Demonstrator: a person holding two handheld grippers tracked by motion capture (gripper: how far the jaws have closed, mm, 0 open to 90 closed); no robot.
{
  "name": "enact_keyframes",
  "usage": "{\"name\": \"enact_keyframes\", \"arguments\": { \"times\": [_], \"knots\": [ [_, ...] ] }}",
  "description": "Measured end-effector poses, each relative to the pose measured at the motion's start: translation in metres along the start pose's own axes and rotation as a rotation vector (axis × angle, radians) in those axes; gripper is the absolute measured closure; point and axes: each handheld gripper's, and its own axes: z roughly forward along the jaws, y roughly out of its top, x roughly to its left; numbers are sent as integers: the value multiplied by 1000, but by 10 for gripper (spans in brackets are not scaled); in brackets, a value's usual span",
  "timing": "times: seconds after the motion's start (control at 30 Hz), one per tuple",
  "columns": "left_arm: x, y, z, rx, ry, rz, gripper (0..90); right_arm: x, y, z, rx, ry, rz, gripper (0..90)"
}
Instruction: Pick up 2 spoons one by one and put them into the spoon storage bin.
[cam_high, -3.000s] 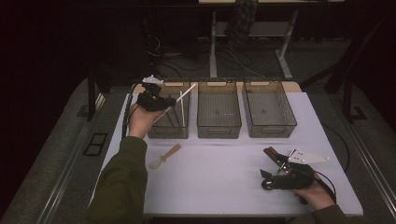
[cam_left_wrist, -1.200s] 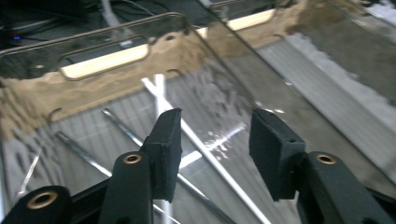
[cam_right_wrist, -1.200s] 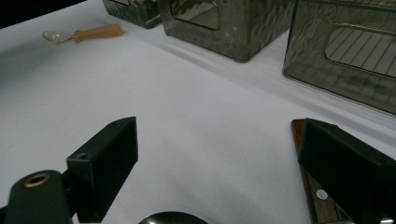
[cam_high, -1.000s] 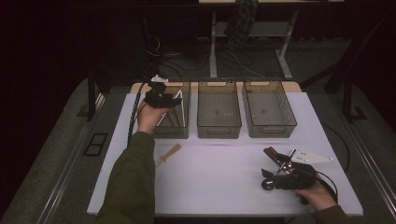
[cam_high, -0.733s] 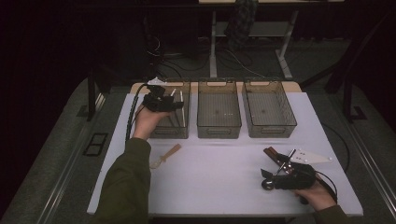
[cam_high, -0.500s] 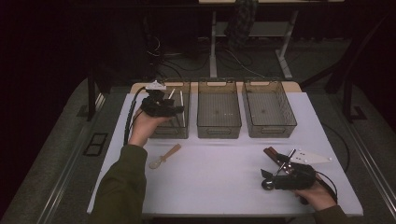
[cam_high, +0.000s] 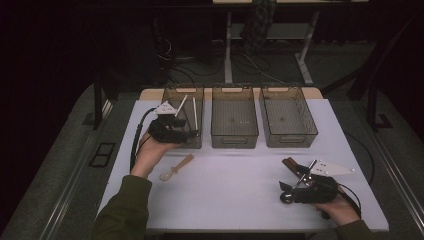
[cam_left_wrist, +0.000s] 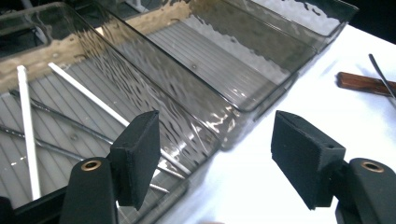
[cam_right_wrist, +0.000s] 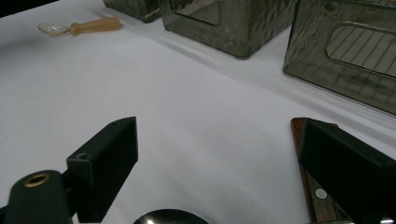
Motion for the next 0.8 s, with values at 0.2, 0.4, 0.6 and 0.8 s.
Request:
{"name": "enact_keyframes", "arguments": {
  "times": [0.2,0.4,0.6,0.8],
  "knots": [
    [-6,-15,-7,-5,0,7,307,-1,0,1,3,0,-2,115],
    [-9,-31,-10,-7,8,16,308,0,0,2,12,2,-10,115],
    [-11,-48,-10,9,31,35,315,1,0,2,13,0,-15,115],
    [-9,-57,-8,12,41,39,324,1,0,3,22,-1,-24,115]
  ]
}}
